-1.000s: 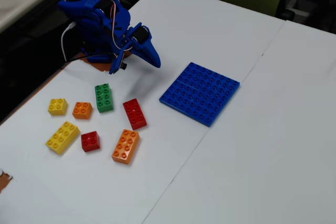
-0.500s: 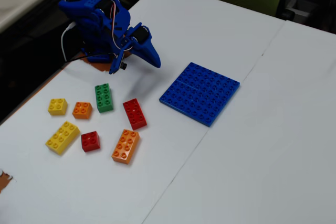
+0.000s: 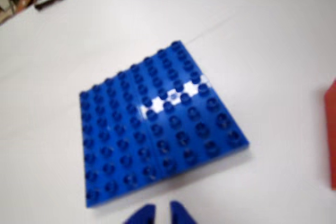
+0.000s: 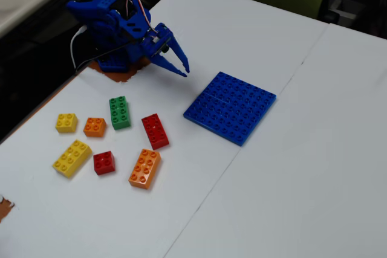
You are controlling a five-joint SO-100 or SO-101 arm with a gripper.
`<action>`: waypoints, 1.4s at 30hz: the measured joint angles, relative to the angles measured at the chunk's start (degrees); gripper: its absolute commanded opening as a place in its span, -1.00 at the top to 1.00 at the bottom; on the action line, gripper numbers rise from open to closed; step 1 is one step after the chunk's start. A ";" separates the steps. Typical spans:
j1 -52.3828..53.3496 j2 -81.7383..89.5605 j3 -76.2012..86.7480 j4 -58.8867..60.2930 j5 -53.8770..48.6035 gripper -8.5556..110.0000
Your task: Pick up the 2x4 orange block and go up the 8x8 blue block.
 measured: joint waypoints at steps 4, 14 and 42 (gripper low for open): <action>1.05 0.00 -1.85 4.22 -11.51 0.75; 6.06 -17.67 -22.50 9.32 -8.88 0.78; 30.50 -93.34 -82.62 19.34 -9.23 0.51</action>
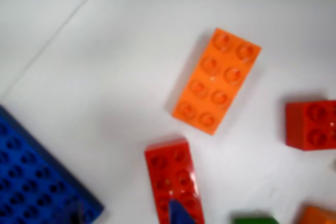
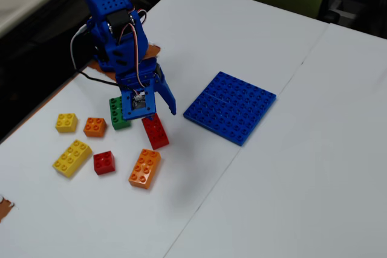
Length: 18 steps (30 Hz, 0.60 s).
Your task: Pick up the 2x4 orange block and go up the 8x8 blue block.
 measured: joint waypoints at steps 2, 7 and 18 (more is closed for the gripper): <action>1.58 -2.20 -1.76 1.76 -1.49 0.47; 4.57 -7.56 -6.68 2.55 0.00 0.40; 6.59 -21.97 -21.80 -0.70 15.38 0.34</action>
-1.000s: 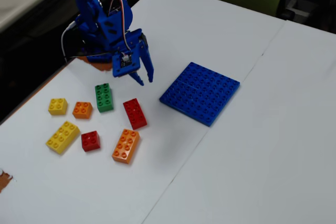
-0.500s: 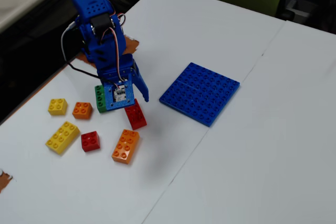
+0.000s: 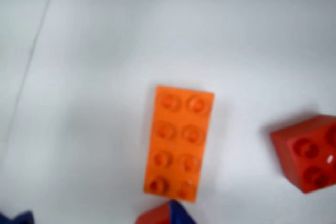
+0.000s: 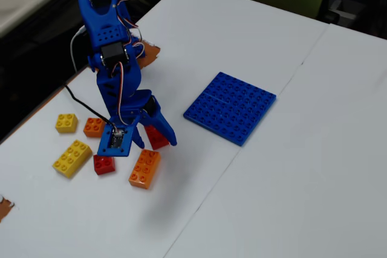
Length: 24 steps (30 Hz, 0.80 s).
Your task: Pick up the 2x4 orange block and go up the 8x8 blue block.
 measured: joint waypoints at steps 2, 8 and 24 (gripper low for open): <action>1.41 -2.02 -1.58 0.09 0.35 0.32; 5.01 -6.06 -7.29 5.98 -1.76 0.31; 6.24 -14.33 -10.99 4.04 -3.16 0.40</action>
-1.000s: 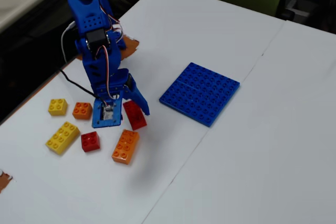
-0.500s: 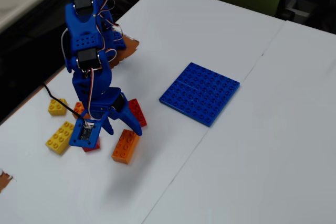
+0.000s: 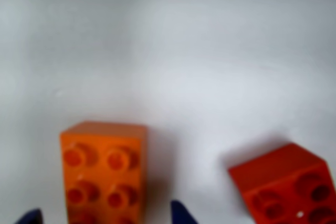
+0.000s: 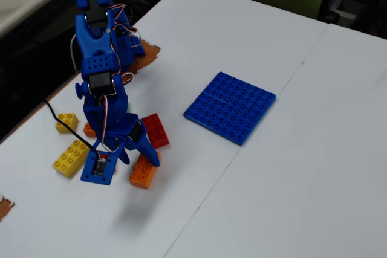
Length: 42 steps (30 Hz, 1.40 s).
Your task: Pick up the 2x4 orange block and go up the 8x8 blue block.
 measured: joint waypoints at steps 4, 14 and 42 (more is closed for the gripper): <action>-0.26 -0.44 -0.09 -0.44 0.00 0.42; -1.41 -2.02 -0.09 -1.23 0.26 0.51; -6.94 22.15 -2.90 11.87 -5.89 0.86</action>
